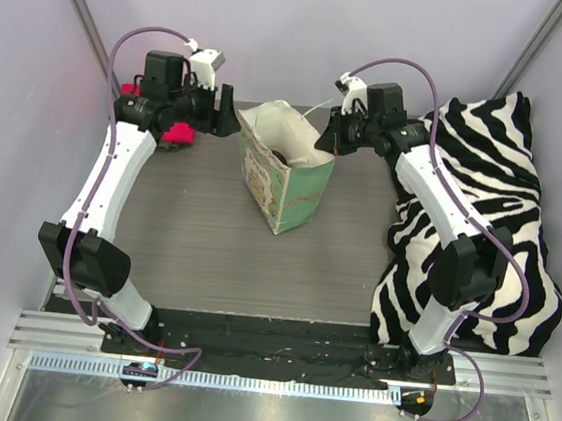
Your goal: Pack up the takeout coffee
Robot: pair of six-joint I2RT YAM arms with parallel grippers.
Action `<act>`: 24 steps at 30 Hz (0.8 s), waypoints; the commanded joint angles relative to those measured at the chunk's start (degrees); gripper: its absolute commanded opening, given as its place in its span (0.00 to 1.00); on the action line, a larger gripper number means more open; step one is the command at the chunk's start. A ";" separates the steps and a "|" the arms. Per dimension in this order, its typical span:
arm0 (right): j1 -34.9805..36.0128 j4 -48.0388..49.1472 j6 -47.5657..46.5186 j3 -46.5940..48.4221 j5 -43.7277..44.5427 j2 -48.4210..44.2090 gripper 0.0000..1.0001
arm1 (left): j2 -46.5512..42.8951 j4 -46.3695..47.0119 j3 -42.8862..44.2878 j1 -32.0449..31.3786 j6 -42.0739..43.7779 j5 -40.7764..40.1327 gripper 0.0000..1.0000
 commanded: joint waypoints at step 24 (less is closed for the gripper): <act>0.21 4.63 1.26 1.59 -2.39 -11.51 0.81 | 1.42 -3.05 3.22 3.18 -2.45 -0.92 0.82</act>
